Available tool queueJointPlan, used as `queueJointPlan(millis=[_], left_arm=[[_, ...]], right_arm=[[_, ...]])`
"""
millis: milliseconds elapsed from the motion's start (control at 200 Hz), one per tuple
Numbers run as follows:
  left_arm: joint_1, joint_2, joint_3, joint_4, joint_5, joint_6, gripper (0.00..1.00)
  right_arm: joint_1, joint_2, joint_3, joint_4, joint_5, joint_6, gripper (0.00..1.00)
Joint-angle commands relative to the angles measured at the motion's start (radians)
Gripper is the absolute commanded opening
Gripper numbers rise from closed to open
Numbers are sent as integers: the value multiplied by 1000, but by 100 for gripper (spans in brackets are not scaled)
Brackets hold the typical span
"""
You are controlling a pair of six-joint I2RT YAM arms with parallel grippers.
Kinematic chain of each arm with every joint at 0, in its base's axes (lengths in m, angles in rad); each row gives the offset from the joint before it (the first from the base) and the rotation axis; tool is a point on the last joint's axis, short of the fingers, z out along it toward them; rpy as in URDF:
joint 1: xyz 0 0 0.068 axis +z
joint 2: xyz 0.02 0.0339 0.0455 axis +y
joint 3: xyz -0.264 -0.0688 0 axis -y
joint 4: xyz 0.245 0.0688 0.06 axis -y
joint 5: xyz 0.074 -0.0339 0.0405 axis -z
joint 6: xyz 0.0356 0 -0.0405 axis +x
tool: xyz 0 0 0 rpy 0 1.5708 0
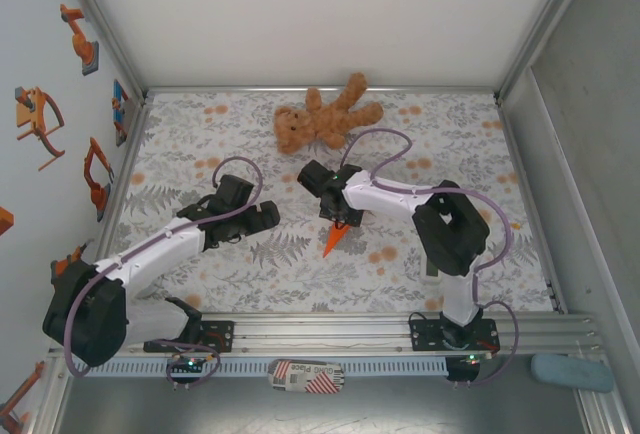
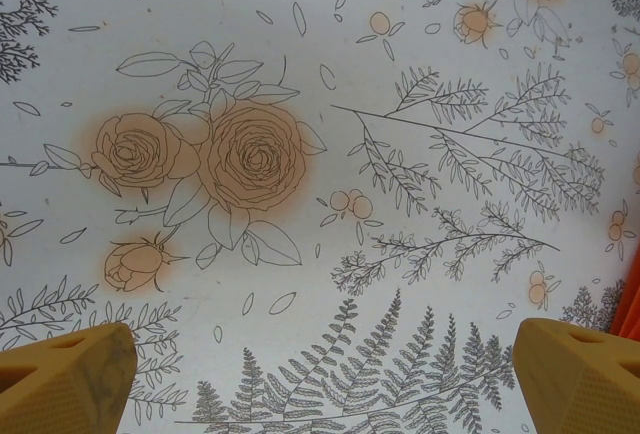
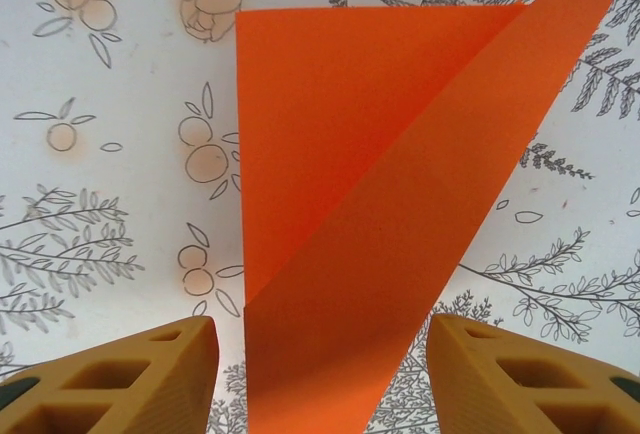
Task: Fold a paper plane with a square sheet of paper (pick it up from the middle)
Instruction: Turn over a paper plane at the center of the table.
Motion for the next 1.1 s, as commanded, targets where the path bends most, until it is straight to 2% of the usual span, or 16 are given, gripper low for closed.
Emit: queueJointPlan(millis=[0, 491, 681, 741, 926, 1097], left_arm=[[4, 10, -11, 1, 9, 25, 96], [5, 32, -6, 11, 16, 27, 96], [5, 37, -4, 10, 15, 27, 96], [5, 40, -2, 11, 15, 27, 96], [6, 39, -1, 9, 12, 27, 96], [13, 35, 1, 6, 18, 24, 96]], right_arm=[[3, 18, 11, -41, 36, 37, 56], [4, -37, -30, -85, 85, 110, 45], [4, -39, -41, -86, 84, 123, 38], [4, -39, -43, -86, 83, 125, 33], [4, -44, -45, -85, 85, 128, 25], [3, -61, -46, -94, 115, 124, 7]])
